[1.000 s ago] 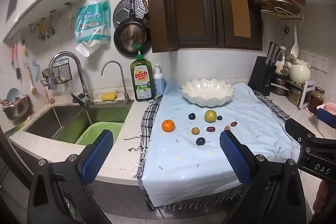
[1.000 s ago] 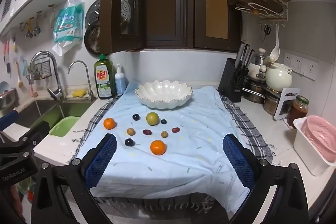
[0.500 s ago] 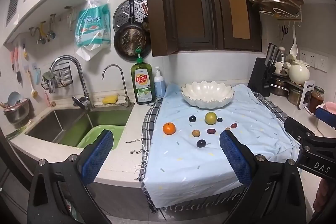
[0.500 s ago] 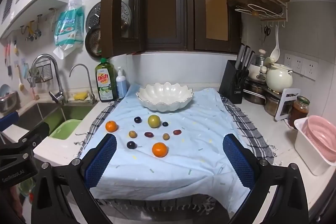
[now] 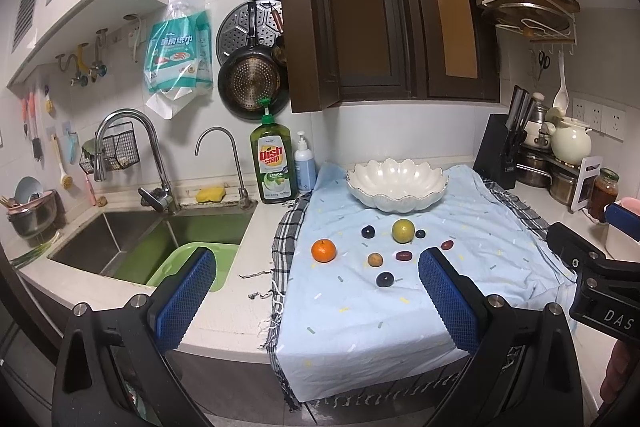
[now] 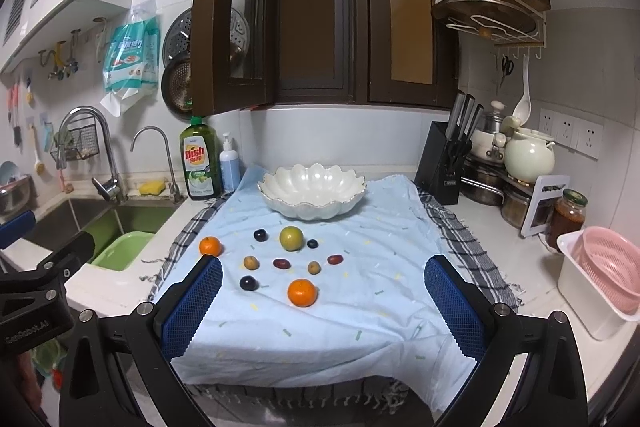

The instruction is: Organize fruits

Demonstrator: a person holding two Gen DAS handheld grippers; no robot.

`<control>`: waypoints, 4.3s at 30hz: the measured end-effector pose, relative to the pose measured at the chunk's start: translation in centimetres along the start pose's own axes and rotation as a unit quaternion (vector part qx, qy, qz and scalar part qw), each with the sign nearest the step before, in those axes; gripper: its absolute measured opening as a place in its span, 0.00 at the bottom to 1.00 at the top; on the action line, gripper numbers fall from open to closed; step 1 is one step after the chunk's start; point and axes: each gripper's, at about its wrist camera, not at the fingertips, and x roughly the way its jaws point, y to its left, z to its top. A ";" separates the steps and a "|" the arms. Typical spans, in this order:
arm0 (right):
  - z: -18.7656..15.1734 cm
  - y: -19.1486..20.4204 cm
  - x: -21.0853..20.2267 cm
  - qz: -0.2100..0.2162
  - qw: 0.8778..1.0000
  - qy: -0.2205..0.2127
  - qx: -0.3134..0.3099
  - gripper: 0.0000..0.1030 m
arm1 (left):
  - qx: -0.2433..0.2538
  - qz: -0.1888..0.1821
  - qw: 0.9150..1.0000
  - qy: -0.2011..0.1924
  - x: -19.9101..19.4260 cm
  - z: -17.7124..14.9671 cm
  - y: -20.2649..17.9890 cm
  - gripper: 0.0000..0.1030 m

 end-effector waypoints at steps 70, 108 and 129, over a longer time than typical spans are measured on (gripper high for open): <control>-2.2 1.6 8.3 -0.022 0.999 0.049 0.006 1.00 | 0.050 -0.066 0.995 0.062 10.4 -1.2 -1.5 0.94; -9.2 1.0 26.4 0.092 0.967 0.236 -0.017 0.53 | 0.093 -0.191 0.953 0.216 28.3 -7.6 -8.2 0.40; -6.9 0.6 26.2 0.119 0.967 0.223 -0.018 0.43 | 0.063 -0.184 0.959 0.208 27.9 -5.1 -8.3 0.27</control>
